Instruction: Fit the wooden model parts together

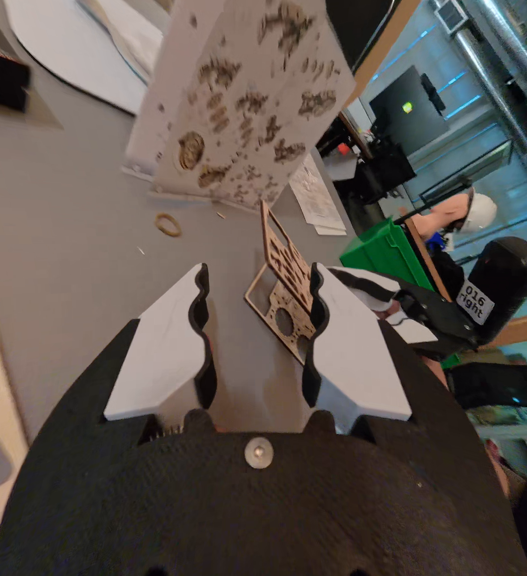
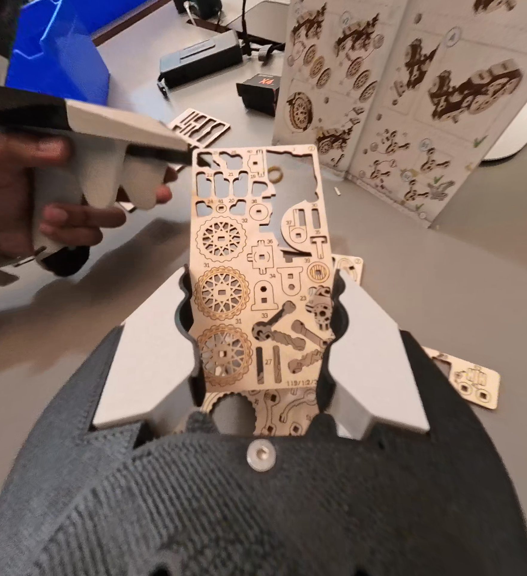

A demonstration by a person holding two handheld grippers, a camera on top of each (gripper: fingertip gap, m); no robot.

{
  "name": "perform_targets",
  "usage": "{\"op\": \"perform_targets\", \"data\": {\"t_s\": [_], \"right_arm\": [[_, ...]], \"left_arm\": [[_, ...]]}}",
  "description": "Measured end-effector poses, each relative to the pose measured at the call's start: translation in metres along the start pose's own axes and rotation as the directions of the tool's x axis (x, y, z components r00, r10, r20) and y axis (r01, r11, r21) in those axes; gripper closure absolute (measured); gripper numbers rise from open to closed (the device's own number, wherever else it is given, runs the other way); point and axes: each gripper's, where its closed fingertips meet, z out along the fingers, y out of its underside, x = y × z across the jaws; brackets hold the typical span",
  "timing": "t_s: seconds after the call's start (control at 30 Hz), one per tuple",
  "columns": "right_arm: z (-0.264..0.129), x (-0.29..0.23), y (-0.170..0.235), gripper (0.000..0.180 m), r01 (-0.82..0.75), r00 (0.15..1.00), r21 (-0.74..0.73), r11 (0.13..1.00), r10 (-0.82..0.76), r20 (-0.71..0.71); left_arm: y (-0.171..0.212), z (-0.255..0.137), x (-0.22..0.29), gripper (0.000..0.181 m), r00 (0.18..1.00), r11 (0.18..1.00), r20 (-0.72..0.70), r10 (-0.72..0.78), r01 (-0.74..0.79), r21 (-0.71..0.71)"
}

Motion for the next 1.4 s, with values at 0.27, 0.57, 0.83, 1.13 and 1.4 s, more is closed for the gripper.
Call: {"op": "perform_targets", "data": {"t_s": [0.27,0.57,0.83,1.13,1.4], "right_arm": [[0.002,-0.001,-0.002,0.090,0.033,0.999,0.056,0.998,-0.032,-0.028],[0.004,-0.008,0.000,0.090,0.096,0.995,0.068,0.993,-0.093,-0.048],[0.006,-0.010,0.002,0.090,0.110,0.993,0.061,0.992,-0.107,-0.052],[-0.003,-0.005,-0.010,0.104,0.133,0.989,0.137,0.982,-0.122,-0.087],[-0.010,0.002,-0.015,0.106,0.032,0.999,0.193,0.981,-0.025,-0.042]], "left_arm": [[0.050,0.027,0.031,0.130,0.988,0.987,-0.137,-0.069,0.047,-0.157],[0.056,0.029,0.034,0.159,0.973,0.984,-0.204,-0.104,0.071,-0.166],[0.058,0.028,0.039,0.175,0.954,0.974,-0.261,-0.148,0.095,-0.205],[0.045,0.025,0.033,0.180,0.942,0.975,-0.272,-0.198,0.161,-0.154],[0.030,0.018,0.025,0.181,0.933,0.977,-0.294,-0.207,0.181,-0.115]]}}
